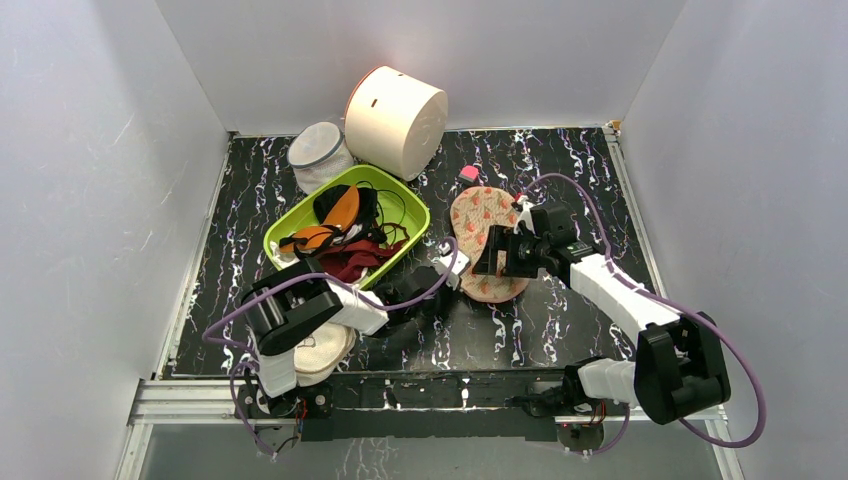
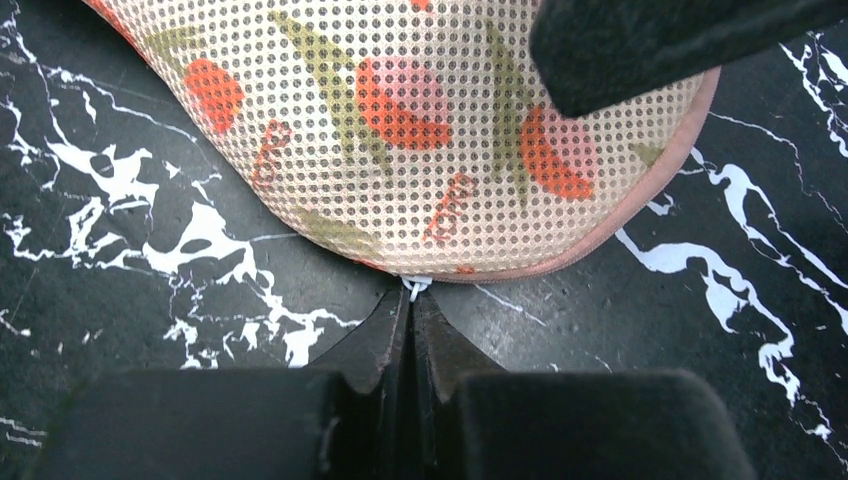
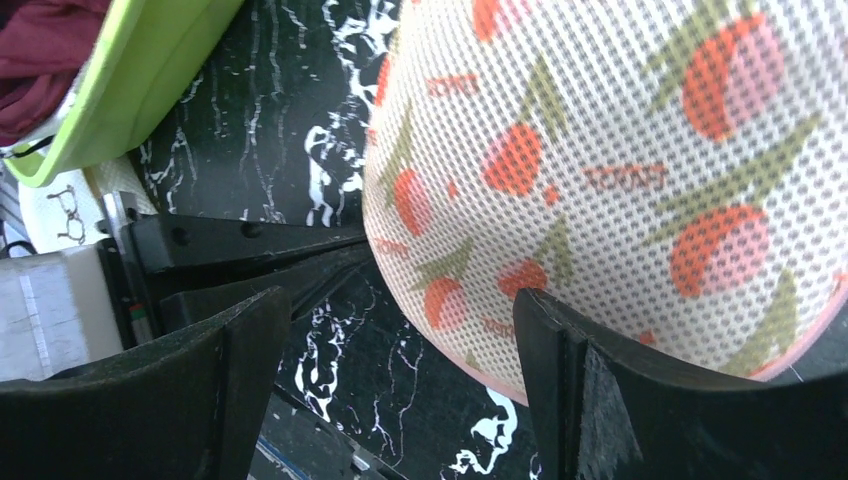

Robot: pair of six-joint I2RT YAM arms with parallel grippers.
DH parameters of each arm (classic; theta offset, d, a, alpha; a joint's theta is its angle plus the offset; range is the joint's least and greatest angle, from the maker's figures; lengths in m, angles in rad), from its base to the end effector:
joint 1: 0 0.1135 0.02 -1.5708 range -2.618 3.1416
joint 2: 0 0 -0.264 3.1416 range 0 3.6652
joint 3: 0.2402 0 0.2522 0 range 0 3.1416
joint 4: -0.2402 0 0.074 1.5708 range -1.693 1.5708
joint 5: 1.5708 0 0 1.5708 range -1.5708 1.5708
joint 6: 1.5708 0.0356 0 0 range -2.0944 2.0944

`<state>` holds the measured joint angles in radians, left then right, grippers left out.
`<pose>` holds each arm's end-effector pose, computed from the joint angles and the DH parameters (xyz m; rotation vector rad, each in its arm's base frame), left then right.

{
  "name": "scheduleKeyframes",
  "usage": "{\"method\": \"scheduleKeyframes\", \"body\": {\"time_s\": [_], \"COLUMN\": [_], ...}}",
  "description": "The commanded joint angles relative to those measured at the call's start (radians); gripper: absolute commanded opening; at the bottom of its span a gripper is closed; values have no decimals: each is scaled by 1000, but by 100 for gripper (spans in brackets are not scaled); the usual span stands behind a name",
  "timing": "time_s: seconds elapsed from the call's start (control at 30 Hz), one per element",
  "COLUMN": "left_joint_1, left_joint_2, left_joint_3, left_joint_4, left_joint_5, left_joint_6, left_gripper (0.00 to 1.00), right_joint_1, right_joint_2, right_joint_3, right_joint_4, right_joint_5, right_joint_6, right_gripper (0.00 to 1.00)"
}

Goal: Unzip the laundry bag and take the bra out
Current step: Unzip the laundry bag at the center of the board.

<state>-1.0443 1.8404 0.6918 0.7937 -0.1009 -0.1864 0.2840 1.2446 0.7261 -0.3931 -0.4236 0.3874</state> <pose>0.1780 -0.2991 0.1311 0.7647 1.8402 -0.7179 0.2293 0.0822 0.2101 -0.0553 2.5469 0.8021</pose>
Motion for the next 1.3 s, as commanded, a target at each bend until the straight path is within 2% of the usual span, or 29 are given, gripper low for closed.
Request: {"method": "scheduleKeyframes", "body": {"time_s": [0.0,0.07,0.17,0.5,0.73,0.9,1.13,1.27], "left_joint_1": [-1,-1,-1,-1,-1,0,-9,-59], "left_joint_2": [-67,-88,-95,-101,-100,-105,-100,-97], "left_joint_3": [-47,-57,-71,-84,-78,-72,-53,5], "left_joint_4": [-73,-75,-73,-86,-118,-167,-184,-220], "left_joint_5": [17,14,14,24,41,55,142,150], "left_joint_6": [-49,-64,-77,-98,-127,-178,-278,-281], "left_gripper": [0,0,0,0,0,0,0,0], "right_joint_1": [39,55,60,99,102,102,101,109], "right_joint_2": [19,68,138,298,329,330,333,359], "right_joint_3": [87,99,93,66,-58,-97,-135,-130], "right_joint_4": [38,51,136,336,574,635,732,753], "right_joint_5": [-58,-104,-184,-93,39,139,165,148], "right_joint_6": [-45,-41,21,119,270,339,424,436], "right_gripper": [80,79,67,37,32,31,30,28]}}
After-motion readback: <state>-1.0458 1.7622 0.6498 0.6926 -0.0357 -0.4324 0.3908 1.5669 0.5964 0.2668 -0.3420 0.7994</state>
